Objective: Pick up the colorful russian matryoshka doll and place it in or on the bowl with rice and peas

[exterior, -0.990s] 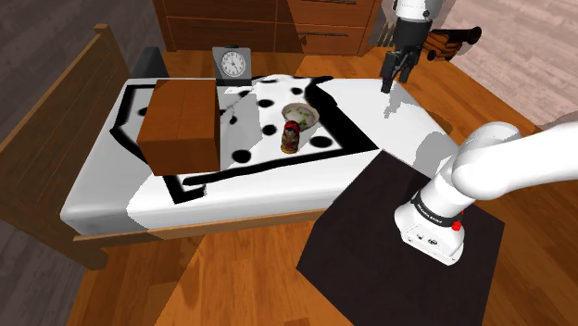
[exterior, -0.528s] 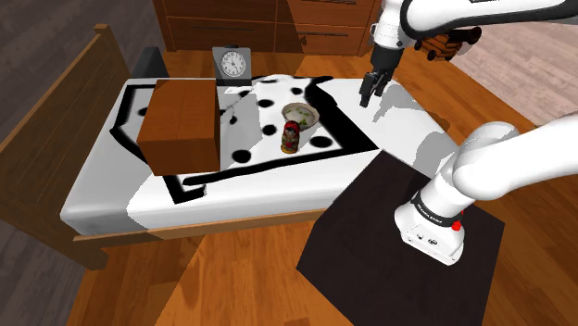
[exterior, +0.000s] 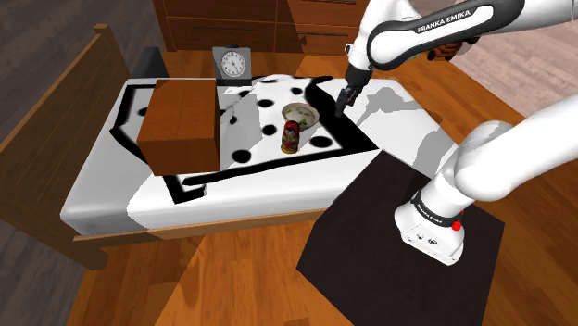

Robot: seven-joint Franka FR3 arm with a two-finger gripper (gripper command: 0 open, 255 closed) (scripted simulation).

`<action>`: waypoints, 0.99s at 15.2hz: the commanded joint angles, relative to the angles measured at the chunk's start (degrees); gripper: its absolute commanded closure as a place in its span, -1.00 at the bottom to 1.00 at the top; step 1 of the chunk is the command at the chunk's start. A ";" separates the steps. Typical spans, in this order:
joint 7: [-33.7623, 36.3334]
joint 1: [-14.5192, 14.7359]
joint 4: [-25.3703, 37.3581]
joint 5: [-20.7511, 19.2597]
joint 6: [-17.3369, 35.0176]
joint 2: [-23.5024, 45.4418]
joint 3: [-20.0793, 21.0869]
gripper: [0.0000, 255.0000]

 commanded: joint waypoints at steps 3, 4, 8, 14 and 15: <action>-4.95 2.00 1.06 2.56 10.60 8.55 -1.72 -1.00; -6.43 2.61 1.62 3.60 13.04 10.88 -2.13 -1.00; -13.83 5.03 4.90 9.90 21.76 20.42 -3.24 -1.00; -28.89 5.27 13.04 24.58 30.80 34.57 -0.39 -1.00; -30.94 4.59 14.46 26.47 31.74 36.48 0.72 -1.00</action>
